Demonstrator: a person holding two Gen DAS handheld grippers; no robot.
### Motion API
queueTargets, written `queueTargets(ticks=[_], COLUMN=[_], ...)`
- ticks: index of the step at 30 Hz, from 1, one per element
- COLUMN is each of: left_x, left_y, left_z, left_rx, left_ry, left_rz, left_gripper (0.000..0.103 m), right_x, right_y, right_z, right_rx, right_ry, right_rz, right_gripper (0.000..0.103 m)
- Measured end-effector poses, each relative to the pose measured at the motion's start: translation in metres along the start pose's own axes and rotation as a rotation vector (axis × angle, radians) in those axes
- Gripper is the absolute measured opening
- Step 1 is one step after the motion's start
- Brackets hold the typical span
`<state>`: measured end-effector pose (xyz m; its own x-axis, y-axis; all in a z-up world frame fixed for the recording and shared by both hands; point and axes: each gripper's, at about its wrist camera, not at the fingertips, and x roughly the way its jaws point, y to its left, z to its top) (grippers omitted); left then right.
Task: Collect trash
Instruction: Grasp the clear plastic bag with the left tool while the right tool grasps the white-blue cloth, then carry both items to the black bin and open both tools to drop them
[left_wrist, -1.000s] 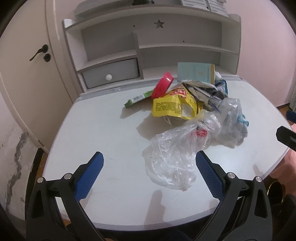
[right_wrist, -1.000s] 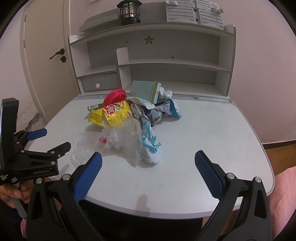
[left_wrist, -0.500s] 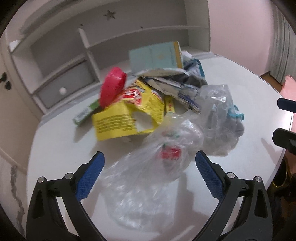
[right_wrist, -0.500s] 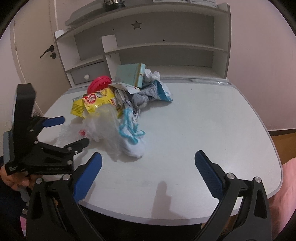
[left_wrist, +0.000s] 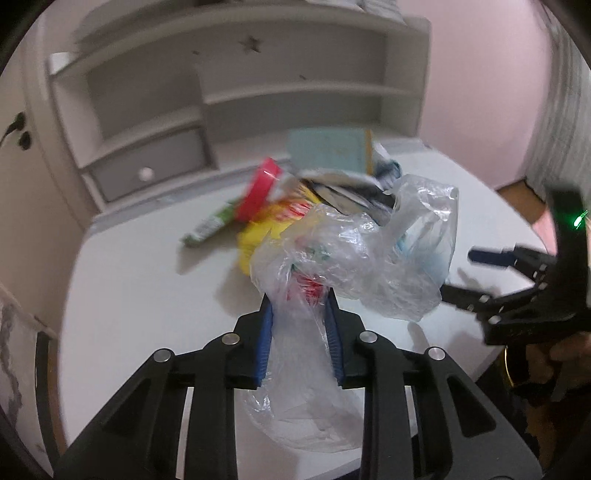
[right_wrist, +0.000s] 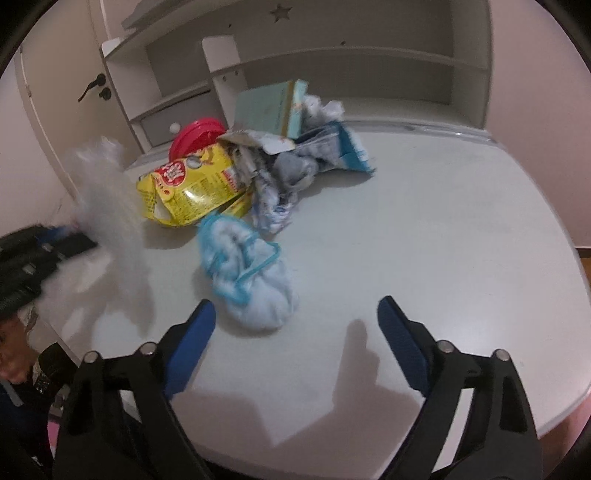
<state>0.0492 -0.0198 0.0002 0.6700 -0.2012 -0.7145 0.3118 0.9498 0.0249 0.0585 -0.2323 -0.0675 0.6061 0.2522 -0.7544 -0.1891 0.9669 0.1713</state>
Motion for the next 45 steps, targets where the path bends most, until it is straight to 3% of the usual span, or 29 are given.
queueTargets(ticks=[2,4,5,6,8,12,17,20,25,29,32,36,38,42,45], left_x=[-0.005,-0.007,-0.008,-0.010,-0.011,-0.007,0.008,0.018,0.029,0.051,0.075,0.114,0.132,0.173,0.193], left_y=[0.006,0.012,0.011,0.009,0.001,-0.034,-0.127,-0.197,-0.340,-0.464,-0.543,-0.623,-0.651,-0.685,-0.699], left_z=[0.004,0.005,0.006,0.007,0.011,0.024,0.045,0.051,0.041,0.009,-0.025,-0.069,-0.094,-0.125,-0.141], left_rx=[-0.033,-0.051,-0.054,-0.051,-0.038,0.019,0.129,0.199,0.346,0.452,0.501,0.594,0.625,0.704,0.697], left_ry=[-0.008,-0.011,-0.013,-0.016,-0.017,-0.020,-0.029,-0.028,-0.006,0.113,0.261,0.365,0.441,0.490,0.536], left_rz=[0.013,0.022,0.024,0.024,0.012,-0.063,-0.229,-0.326,-0.520,-0.650,-0.733,-0.720,-0.746,-0.713,-0.684], left_gripper=[0.026,0.026,0.026,0.026,0.026,0.026,0.026,0.026,0.026,0.026,0.026,0.026,0.026,0.026,0.026], right_x=[0.006,0.011,0.013,0.013,-0.004,-0.055,-0.127,-0.172,-0.239,-0.263,-0.260,-0.235,-0.221,-0.199,-0.186], right_y=[0.009,0.019,0.024,0.026,0.022,-0.010,-0.099,-0.162,-0.250,-0.299,-0.326,-0.370,-0.390,-0.424,-0.439], right_z=[0.004,0.008,0.009,0.009,0.008,0.000,-0.046,-0.095,-0.207,-0.294,-0.345,-0.393,-0.414,-0.448,-0.458], right_rx=[-0.017,-0.045,-0.057,-0.060,-0.038,0.028,0.210,0.363,0.654,0.855,0.968,1.090,1.134,1.189,1.210], right_ry=[0.006,0.013,0.023,0.029,-0.021,-0.119,-0.207,-0.230,-0.222,-0.168,-0.113,-0.032,0.004,0.055,0.067], right_rz=[0.021,0.024,0.027,0.044,0.053,0.002,-0.195,-0.346,-0.579,-0.698,-0.720,-0.692,-0.668,-0.626,-0.599], right_gripper=[0.081,0.059,0.031,0.021,0.015,0.015,0.015,0.015,0.015,0.015,0.015,0.015,0.015,0.015,0.015])
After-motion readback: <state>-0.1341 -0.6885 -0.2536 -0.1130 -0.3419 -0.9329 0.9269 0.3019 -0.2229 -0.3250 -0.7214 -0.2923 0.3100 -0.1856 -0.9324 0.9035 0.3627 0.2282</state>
